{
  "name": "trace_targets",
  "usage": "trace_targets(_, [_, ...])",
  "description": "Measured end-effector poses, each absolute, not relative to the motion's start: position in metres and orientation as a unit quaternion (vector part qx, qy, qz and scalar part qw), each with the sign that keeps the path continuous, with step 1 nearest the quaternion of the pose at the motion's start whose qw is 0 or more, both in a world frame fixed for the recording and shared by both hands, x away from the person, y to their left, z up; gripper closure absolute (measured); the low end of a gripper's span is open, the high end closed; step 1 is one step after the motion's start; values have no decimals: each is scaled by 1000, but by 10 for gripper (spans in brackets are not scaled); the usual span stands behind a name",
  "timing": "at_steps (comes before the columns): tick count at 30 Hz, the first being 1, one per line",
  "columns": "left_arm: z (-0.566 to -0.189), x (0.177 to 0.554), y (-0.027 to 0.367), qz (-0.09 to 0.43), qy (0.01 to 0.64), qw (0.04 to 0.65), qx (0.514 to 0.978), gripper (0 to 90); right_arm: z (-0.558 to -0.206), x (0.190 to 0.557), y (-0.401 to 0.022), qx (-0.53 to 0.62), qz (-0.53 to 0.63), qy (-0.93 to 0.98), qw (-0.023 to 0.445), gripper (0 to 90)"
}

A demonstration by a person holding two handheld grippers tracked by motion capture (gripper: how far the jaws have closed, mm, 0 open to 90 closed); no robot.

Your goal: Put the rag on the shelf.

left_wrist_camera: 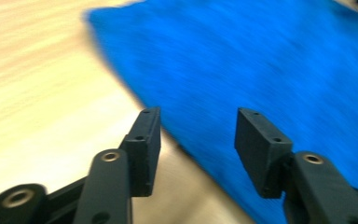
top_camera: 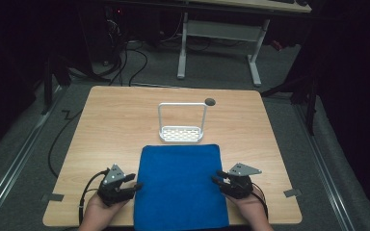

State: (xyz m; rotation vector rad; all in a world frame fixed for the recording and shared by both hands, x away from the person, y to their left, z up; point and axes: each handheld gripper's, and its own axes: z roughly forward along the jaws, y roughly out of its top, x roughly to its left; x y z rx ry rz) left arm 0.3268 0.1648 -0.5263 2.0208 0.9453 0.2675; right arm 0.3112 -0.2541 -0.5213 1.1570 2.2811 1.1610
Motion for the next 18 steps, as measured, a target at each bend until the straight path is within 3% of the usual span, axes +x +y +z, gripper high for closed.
trace_targets(7, [-528, 368, 162, 140, 425, 419, 790, 454, -520, 313, -257, 408, 417, 795, 163, 542])
trace_targets(18, [-533, 422, 137, 162, 440, 381, 797, 420, -519, 312, -253, 406, 403, 799, 185, 484])
